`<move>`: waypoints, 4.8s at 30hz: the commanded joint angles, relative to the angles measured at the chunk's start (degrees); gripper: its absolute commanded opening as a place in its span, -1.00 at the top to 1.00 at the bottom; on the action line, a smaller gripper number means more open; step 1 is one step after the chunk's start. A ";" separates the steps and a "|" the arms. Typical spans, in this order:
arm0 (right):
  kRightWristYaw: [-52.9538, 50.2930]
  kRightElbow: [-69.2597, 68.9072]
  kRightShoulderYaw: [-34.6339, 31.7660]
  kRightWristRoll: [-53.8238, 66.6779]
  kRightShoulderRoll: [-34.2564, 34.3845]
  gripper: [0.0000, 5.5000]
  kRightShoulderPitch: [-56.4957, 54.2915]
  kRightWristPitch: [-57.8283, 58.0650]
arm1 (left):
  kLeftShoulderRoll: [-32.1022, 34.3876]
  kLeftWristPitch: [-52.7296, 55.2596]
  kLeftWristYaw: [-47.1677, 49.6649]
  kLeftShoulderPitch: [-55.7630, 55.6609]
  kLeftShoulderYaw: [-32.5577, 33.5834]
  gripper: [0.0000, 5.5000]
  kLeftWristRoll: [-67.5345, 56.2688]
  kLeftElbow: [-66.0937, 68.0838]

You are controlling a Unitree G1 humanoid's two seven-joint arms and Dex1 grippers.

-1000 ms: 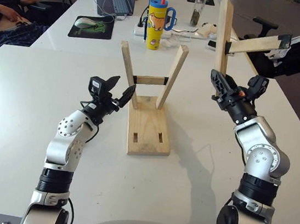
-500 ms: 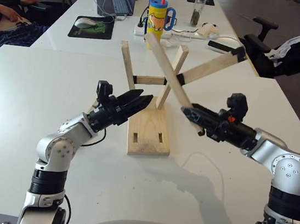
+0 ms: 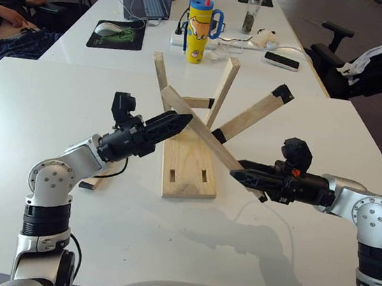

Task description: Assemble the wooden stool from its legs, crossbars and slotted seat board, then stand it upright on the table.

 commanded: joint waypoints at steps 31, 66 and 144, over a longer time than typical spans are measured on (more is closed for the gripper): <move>1.16 3.12 1.32 -2.01 -0.18 -0.12 0.52 -0.10 | 5.65 2.75 -3.70 0.62 -0.12 0.26 -1.40 1.63; -16.37 24.46 20.18 -61.54 7.11 -0.50 -2.69 -64.99 | 17.63 -8.33 -16.69 -2.89 8.02 0.26 17.38 12.48; -42.93 23.63 23.70 -58.04 35.67 -0.16 4.63 -36.71 | 24.73 -29.15 -28.86 -0.60 -30.43 0.26 52.82 12.67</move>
